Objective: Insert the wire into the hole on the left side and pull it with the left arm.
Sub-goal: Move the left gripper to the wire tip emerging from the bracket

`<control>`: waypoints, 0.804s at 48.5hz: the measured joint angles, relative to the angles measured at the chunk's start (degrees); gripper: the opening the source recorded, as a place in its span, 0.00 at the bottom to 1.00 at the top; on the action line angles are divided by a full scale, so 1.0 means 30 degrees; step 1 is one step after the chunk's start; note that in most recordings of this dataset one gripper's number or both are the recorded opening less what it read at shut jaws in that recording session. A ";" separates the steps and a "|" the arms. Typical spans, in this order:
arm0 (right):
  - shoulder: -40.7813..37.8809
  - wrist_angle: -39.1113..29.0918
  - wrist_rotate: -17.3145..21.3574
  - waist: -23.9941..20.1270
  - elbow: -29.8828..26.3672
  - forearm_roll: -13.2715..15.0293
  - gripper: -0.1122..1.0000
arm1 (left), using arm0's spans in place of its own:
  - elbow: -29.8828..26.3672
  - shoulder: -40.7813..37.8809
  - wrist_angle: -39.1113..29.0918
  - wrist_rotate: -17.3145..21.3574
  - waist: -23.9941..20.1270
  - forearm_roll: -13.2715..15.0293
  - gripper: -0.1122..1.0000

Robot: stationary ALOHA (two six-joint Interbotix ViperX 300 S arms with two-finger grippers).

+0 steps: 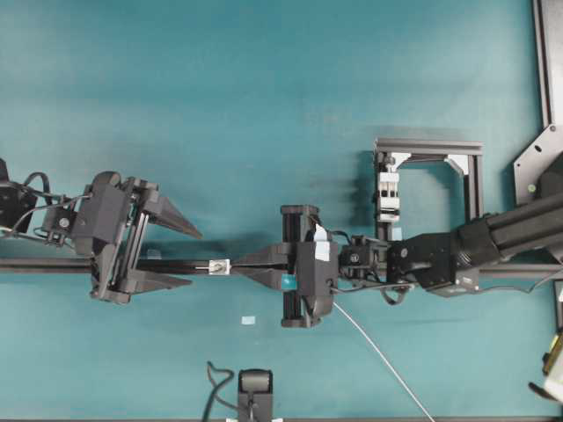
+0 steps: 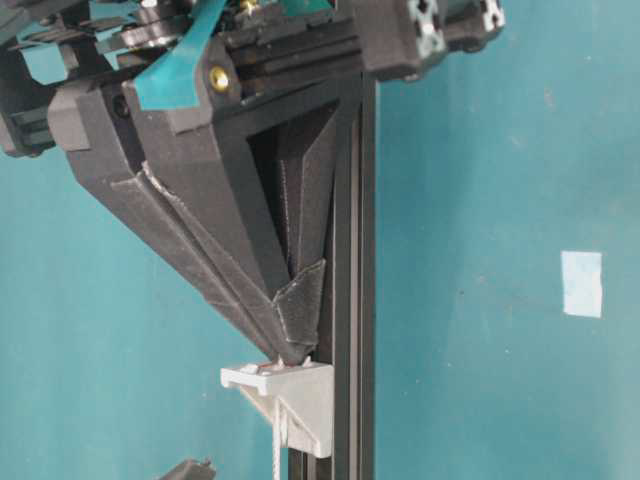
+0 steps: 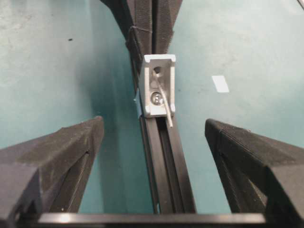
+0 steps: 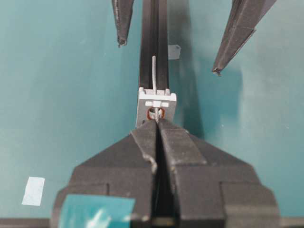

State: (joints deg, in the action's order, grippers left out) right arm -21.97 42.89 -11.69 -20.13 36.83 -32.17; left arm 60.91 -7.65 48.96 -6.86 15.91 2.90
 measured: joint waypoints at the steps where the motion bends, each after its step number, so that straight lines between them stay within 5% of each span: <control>1: 0.0000 0.0029 0.0029 -0.0029 0.0000 0.0000 0.12 | -0.0029 0.0000 0.0000 -0.0029 0.0029 0.0000 0.79; 39: 0.0234 0.0000 -0.0469 0.0000 0.0000 0.0029 0.12 | -0.0322 0.0000 -0.0381 -0.0088 0.0117 0.0000 0.77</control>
State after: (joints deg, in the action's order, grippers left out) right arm -21.27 42.89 -13.10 -20.13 36.83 -32.08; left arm 59.94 -7.65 47.81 -7.12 16.26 2.90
